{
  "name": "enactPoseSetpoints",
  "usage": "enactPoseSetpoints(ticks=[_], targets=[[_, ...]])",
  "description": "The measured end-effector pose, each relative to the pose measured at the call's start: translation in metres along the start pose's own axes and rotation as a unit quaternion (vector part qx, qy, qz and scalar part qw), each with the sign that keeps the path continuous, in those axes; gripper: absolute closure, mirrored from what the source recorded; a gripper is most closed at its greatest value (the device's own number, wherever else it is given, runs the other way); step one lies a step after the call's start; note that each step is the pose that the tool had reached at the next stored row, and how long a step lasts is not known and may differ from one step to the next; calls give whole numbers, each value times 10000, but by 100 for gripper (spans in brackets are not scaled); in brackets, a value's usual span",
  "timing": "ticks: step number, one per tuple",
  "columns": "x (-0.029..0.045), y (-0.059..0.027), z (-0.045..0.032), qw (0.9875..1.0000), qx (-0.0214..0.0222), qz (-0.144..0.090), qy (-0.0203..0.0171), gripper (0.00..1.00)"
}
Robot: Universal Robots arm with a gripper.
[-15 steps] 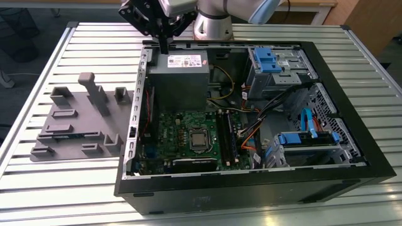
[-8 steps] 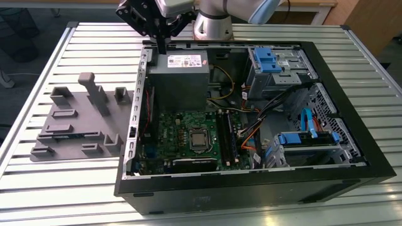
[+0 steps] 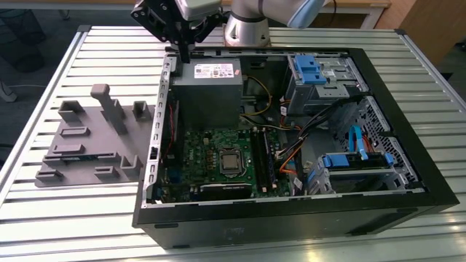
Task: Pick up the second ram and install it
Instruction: 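Reach for the second ram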
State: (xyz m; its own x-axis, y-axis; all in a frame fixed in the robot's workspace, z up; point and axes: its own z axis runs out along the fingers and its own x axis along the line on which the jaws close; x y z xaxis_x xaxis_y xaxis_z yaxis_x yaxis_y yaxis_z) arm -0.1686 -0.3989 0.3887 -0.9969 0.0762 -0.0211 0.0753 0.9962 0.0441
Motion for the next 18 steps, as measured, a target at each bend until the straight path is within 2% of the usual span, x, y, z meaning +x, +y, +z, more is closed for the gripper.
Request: enactPoseSetpoints(ticks=[18], targets=[[106,-8,-1,10000,0,0,0,89]])
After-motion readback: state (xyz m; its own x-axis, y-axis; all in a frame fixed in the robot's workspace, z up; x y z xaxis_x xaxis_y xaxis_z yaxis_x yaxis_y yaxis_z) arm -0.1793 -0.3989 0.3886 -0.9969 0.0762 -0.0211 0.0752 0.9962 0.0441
